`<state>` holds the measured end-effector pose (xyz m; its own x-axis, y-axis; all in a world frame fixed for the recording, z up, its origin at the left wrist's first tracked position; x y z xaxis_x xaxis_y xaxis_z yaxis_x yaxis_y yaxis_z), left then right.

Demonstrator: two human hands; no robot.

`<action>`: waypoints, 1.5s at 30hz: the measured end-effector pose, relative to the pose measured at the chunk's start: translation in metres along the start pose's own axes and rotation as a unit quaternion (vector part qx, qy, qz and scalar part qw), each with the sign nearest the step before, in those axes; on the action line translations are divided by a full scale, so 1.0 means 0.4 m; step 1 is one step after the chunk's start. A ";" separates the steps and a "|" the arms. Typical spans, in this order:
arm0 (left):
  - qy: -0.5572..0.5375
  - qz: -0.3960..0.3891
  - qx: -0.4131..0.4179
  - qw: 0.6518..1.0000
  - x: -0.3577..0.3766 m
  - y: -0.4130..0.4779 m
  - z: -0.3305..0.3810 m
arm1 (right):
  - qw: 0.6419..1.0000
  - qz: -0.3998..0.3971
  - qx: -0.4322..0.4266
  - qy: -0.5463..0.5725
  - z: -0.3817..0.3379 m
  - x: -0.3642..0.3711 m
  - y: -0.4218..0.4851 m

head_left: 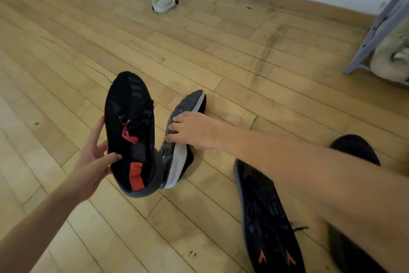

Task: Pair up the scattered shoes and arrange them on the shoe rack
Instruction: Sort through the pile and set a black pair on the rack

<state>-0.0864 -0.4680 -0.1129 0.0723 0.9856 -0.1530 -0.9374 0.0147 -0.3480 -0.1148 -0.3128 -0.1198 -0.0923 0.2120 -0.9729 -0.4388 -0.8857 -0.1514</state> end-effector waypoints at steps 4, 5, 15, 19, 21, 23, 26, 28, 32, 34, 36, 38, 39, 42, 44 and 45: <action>0.002 0.003 -0.004 1.000 -0.022 0.006 0.014 | 0.997 -0.069 -0.027 0.013 0.055 -0.076 -0.136; 0.005 -0.002 -0.006 1.000 -0.016 0.010 0.018 | 0.993 -0.118 -0.031 0.010 0.070 -0.082 -0.179; -0.013 -0.198 -0.077 0.977 0.341 -0.030 -0.042 | 0.998 0.015 0.002 0.066 -0.157 0.045 -0.368; -0.019 -0.175 -0.086 0.981 0.339 -0.028 -0.071 | 0.925 0.139 0.316 0.161 -0.076 0.037 -0.445; -0.002 -0.178 -0.081 0.981 0.322 -0.028 -0.077 | 0.854 0.125 0.445 0.238 -0.040 0.078 -0.514; 0.010 -0.190 -0.084 0.978 0.322 -0.036 -0.091 | 0.778 0.101 0.509 0.354 -0.039 0.138 -0.557; 0.011 -0.213 -0.090 0.973 0.348 -0.054 -0.109 | 0.676 0.103 0.534 0.497 -0.038 0.193 -0.580; 0.007 -0.229 -0.085 0.970 0.367 -0.066 -0.112 | 0.662 0.101 0.536 0.514 -0.026 0.199 -0.582; -0.004 -0.227 -0.078 0.971 0.375 -0.069 -0.108 | 0.642 0.131 0.534 0.535 -0.018 0.189 -0.577; -0.004 -0.225 -0.078 0.971 0.378 -0.068 -0.107 | 0.579 0.167 0.527 0.599 -0.023 0.188 -0.578; -0.010 -0.224 -0.078 0.971 0.389 -0.068 -0.097 | 0.535 0.199 0.516 0.638 -0.019 0.177 -0.594; -0.014 -0.225 -0.067 0.972 0.407 -0.068 -0.069 | 0.533 0.219 0.500 0.647 -0.001 0.151 -0.623; -0.016 -0.229 -0.054 0.972 0.423 -0.068 -0.046 | 0.539 0.225 0.491 0.647 0.012 0.136 -0.645; -0.026 -0.257 -0.003 0.966 0.505 -0.052 0.042 | 0.553 0.248 0.482 0.633 0.072 0.094 -0.744; -0.018 -0.280 0.019 0.960 0.580 -0.032 0.086 | 0.556 0.258 0.493 0.618 0.115 0.078 -0.823; -0.013 -0.292 0.025 0.956 0.616 -0.021 0.102 | 0.552 0.263 0.499 0.614 0.135 0.074 -0.856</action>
<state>-0.0747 -0.2184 -0.1098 0.5797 0.8111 0.0776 -0.7553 0.5707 -0.3221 -0.0155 0.0191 -0.0875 -0.0343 -0.9489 -0.3137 -0.9703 0.1068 -0.2172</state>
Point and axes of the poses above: each hand's wrist, its own y-axis towards the middle knuckle, its own x-axis out of the palm, z = x × y, the point moved 10 cm from there along y, towards the middle knuckle, and after that the axes turned 1 degree about z, right-handed, at the moved point
